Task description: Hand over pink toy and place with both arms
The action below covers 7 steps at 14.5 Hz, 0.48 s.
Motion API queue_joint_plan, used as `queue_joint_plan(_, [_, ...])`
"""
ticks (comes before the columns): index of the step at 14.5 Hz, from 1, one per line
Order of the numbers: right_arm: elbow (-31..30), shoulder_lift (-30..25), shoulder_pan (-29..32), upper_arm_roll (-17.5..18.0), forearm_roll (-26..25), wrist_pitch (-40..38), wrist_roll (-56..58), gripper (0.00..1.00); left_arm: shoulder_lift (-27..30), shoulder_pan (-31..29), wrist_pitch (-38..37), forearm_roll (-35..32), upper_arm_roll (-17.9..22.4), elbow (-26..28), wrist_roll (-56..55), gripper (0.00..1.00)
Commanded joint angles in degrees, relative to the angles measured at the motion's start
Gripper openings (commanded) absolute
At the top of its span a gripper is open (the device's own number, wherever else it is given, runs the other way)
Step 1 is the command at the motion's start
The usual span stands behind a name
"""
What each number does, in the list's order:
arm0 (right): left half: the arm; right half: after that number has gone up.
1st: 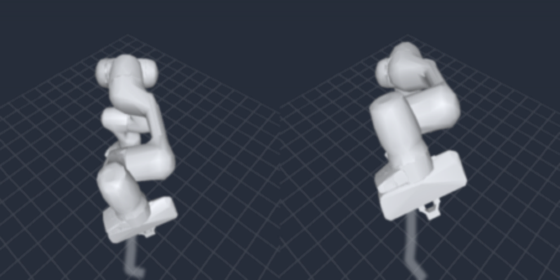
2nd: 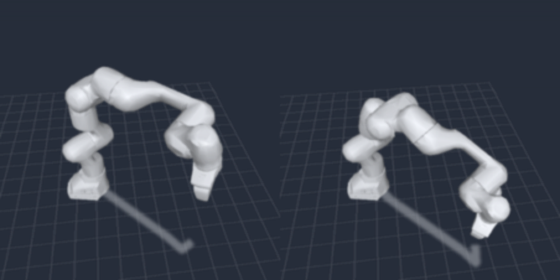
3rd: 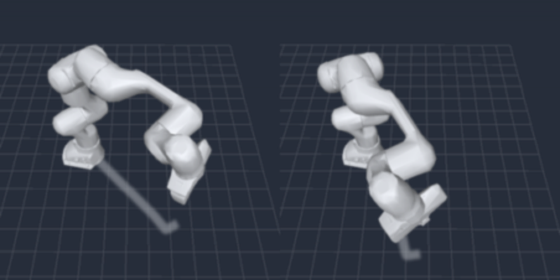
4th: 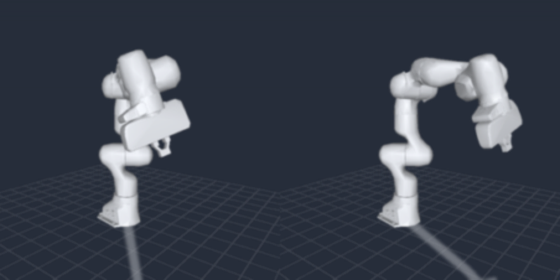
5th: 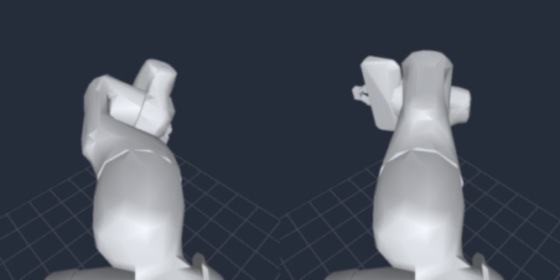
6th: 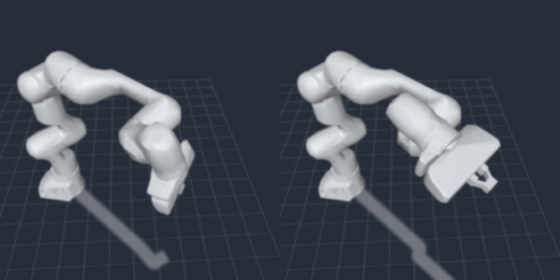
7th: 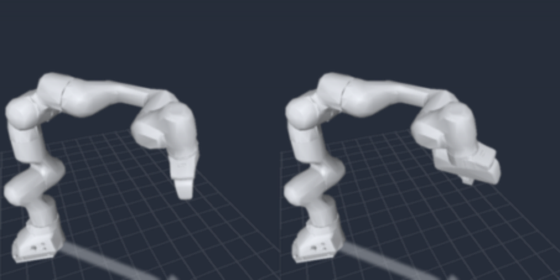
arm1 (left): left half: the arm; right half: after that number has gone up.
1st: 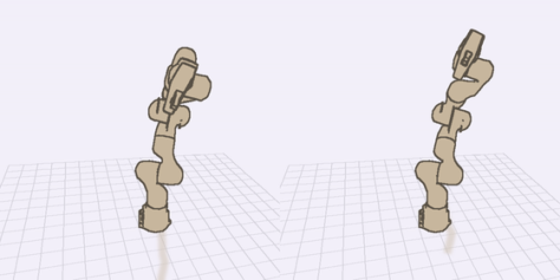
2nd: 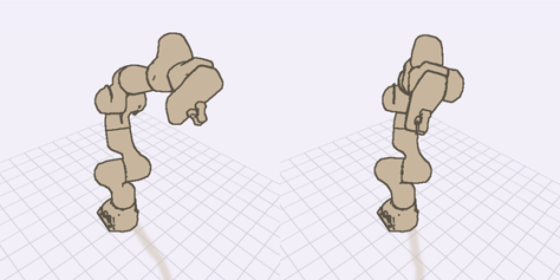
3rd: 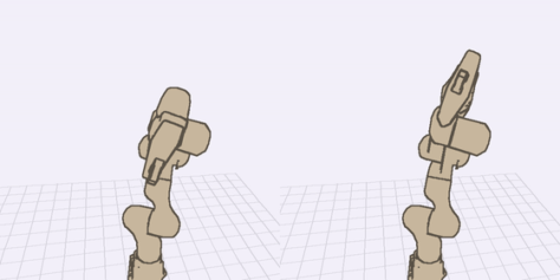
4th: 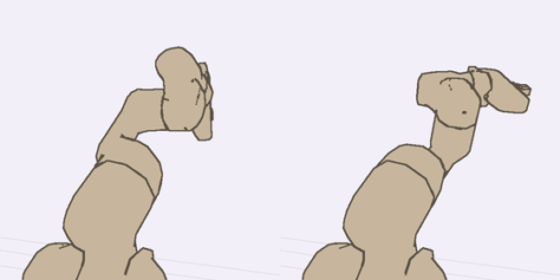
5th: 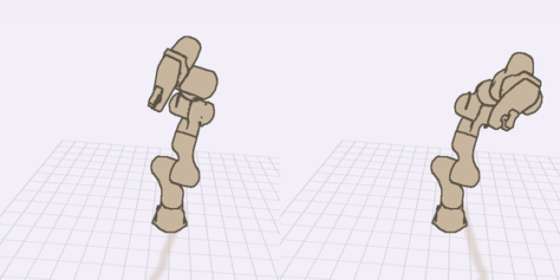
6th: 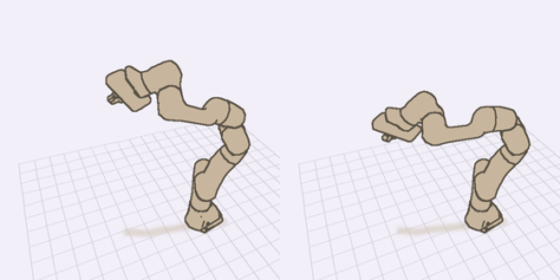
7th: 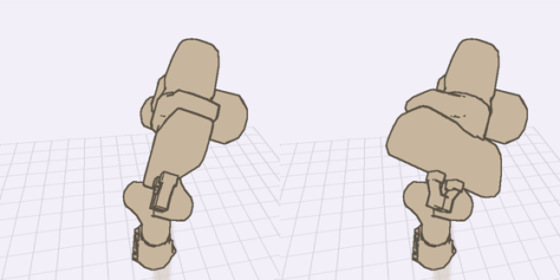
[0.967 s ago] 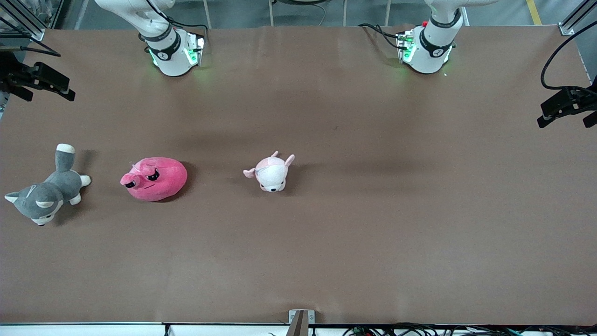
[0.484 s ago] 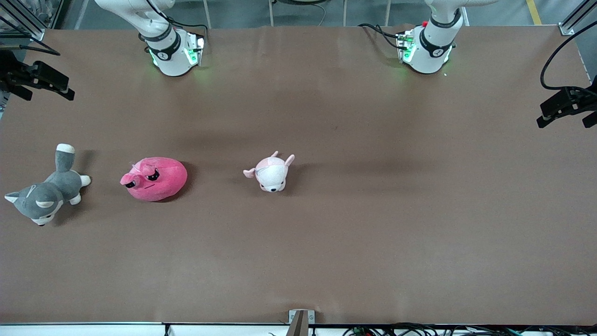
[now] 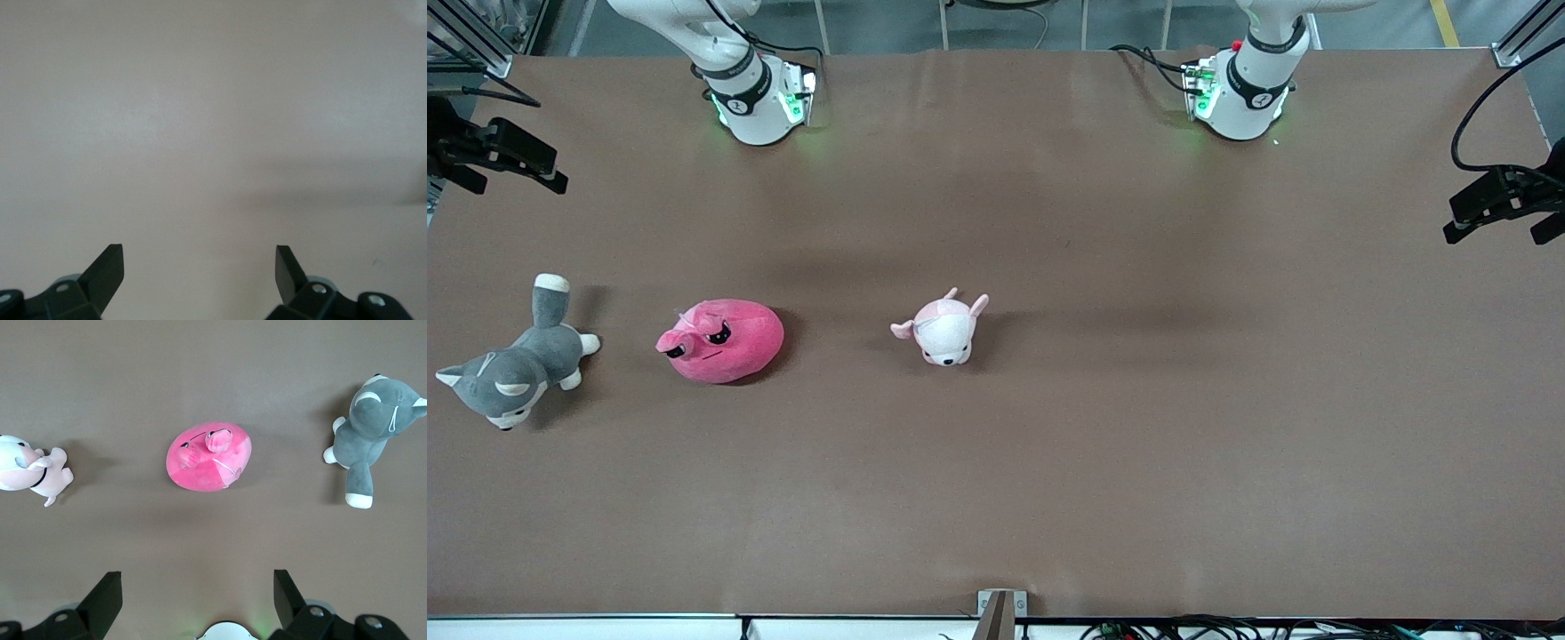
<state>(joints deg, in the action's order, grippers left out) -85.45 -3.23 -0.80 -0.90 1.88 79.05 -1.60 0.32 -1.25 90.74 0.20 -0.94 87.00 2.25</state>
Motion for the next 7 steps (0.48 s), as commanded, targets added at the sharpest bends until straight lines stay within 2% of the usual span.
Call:
queue_joint_plan(1, [-2.1,-2.0,-0.3,-0.2,-1.1,1.4,2.5,1.00,-0.3,0.4,-0.6,0.8,0.2,-0.9,-0.5,1.00])
queue_joint_plan(7, [-2.2,-2.0,-0.3,-0.2,-1.3,1.3,3.0,1.00,-0.3,0.4,-0.9,0.9,0.2,-0.7,-0.5,1.00])
